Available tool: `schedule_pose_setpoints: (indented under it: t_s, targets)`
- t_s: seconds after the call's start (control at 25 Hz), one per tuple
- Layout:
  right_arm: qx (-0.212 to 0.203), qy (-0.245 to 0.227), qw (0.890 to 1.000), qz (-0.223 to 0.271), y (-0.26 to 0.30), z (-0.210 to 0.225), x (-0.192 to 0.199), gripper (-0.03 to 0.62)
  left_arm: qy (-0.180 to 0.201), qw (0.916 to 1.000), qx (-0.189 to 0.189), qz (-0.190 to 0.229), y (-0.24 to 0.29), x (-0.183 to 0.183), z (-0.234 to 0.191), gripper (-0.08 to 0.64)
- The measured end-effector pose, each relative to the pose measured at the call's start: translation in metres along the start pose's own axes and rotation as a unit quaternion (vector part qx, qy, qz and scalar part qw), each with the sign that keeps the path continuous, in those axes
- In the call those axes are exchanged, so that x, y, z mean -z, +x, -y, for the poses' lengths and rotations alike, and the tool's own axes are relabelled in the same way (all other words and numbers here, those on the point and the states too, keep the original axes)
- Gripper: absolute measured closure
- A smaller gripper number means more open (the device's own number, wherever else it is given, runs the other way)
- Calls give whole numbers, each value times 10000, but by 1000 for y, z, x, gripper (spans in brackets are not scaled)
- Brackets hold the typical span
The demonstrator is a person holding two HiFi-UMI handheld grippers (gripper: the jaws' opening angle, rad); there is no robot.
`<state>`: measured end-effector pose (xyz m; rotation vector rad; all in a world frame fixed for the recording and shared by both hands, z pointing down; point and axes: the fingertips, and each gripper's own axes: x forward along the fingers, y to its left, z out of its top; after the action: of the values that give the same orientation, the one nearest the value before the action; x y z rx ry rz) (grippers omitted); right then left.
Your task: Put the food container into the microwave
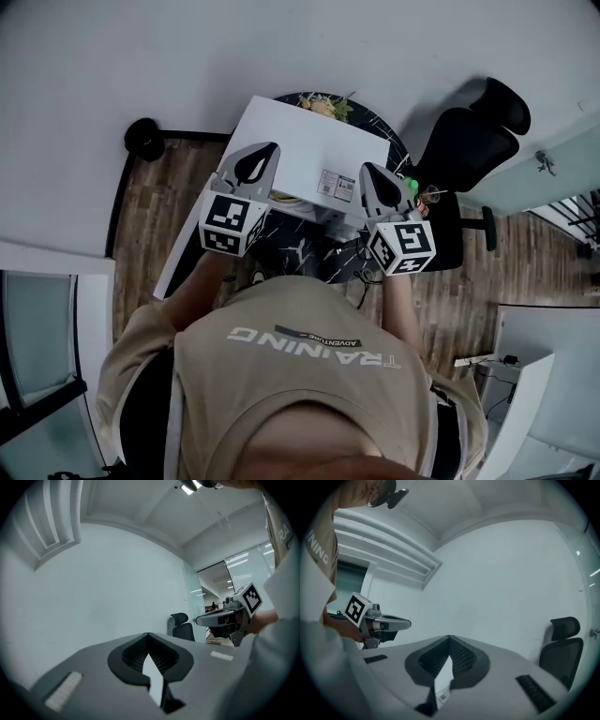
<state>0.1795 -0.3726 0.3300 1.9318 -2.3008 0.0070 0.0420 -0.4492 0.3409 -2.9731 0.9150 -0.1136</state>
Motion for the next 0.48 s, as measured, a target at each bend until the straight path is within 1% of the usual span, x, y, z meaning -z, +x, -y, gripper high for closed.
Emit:
schedule_pose_setpoints:
  t_s: [0.2, 0.48]
  targets:
    - [-32, -56, 10000, -23, 4, 5, 0, 583, 52, 9999, 24, 106, 3, -3, 6, 552]
    - [-36, -56, 10000, -58, 6, 7, 8, 583, 55, 9999, 135, 54, 6, 3, 14, 552]
